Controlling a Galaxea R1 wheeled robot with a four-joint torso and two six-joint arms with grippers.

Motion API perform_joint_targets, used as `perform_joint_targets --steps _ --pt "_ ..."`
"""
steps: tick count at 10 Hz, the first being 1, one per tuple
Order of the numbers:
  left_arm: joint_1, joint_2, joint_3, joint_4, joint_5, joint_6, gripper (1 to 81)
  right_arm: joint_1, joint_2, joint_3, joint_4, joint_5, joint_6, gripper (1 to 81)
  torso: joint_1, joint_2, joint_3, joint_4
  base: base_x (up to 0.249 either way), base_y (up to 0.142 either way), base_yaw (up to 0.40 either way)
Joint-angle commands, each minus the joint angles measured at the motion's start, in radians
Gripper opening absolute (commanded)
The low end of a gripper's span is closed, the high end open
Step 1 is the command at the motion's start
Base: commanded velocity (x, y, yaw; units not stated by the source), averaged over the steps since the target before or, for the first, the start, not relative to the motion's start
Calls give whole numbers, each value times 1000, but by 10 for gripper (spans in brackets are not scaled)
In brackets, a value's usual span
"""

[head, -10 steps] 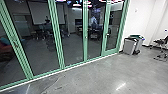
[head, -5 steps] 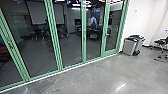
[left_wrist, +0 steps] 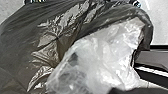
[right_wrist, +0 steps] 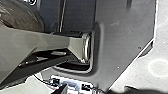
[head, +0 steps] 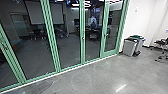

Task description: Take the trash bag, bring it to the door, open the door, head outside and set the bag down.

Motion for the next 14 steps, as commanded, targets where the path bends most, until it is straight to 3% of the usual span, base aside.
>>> perform_joint_targets --steps 1,5,11,14 --pt "-57 2 2 -4 80 2 10 35 3 5 -6 -57 -2 811 0 0 0 0 151 -83 0" --pt "-56 -2 2 -4 80 4 10 16 -15 -41 0 -55 0 811 0 0 0 0 145 -75 0" --pt "-57 -4 2 -4 80 4 10 5 -41 -41 6 -23 6 811 0 0 0 0 131 0 0" --pt "-56 -2 2 -4 80 4 10 5 -38 -41 6 -23 6 811 0 0 0 0 137 -65 0"
